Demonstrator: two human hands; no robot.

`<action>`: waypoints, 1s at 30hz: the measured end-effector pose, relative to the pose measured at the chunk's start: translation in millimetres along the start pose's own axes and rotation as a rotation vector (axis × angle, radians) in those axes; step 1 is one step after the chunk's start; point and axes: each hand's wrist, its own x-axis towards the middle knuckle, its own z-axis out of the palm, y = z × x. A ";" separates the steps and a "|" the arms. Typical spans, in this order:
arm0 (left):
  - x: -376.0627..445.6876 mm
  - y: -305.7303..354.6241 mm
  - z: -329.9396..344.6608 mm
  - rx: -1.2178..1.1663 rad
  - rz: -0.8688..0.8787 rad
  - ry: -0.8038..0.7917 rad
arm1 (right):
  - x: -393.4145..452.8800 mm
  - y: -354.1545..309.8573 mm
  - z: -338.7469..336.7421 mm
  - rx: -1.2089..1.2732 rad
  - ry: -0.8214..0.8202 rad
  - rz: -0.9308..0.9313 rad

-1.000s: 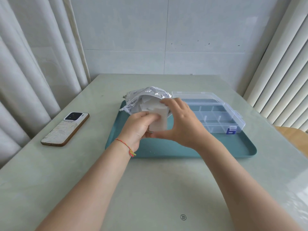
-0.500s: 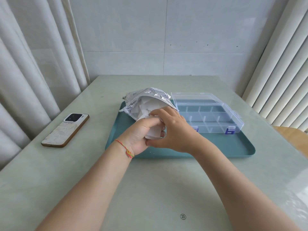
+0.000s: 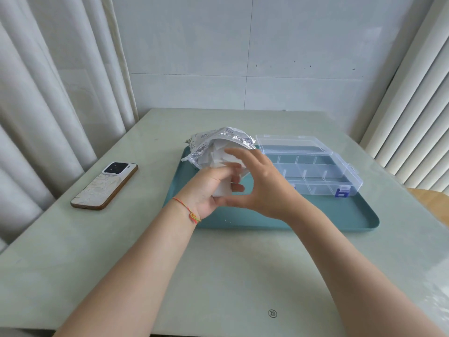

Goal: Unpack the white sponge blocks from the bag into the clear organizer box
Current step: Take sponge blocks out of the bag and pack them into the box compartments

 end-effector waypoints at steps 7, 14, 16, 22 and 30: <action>-1.3 16.8 -34.7 0.064 0.168 0.327 | 20.8 -15.0 13.2 -0.136 -0.007 0.155; -4.9 15.5 -60.4 0.119 0.127 0.277 | 35.9 -28.9 52.6 -0.356 -0.300 0.234; -3.2 15.2 -62.1 0.127 0.112 0.298 | 39.5 -25.8 54.4 -0.399 -0.264 0.216; 1.9 4.0 -62.7 0.084 0.125 0.386 | 41.5 -23.3 52.4 -0.450 -0.108 0.150; -2.4 4.2 -60.3 0.131 0.064 0.308 | 35.8 -12.0 43.6 -0.409 0.009 0.223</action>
